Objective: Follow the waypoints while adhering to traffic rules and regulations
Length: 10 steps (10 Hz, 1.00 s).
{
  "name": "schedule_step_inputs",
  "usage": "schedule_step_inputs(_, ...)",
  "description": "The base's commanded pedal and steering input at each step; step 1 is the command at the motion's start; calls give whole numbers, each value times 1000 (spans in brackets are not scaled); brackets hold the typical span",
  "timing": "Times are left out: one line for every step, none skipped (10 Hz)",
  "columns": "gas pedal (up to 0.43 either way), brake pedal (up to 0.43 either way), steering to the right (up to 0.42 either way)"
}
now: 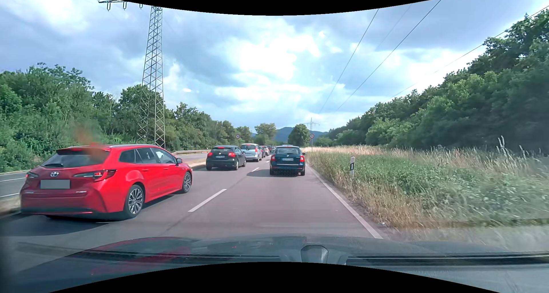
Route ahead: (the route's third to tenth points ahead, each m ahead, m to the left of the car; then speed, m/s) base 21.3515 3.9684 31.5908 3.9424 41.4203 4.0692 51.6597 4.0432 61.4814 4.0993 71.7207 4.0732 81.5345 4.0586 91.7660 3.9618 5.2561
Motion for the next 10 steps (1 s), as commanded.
schedule_step_inputs(0,0,2)
schedule_step_inputs(0,0,2)
schedule_step_inputs(0,0,1)
schedule_step_inputs(8,0,1)
schedule_step_inputs(8,0,1)
schedule_step_inputs(20,0,1)
schedule_step_inputs(28,0,0)
schedule_step_inputs(39,0,0)
schedule_step_inputs(39,0,0)
schedule_step_inputs(39,0,0)
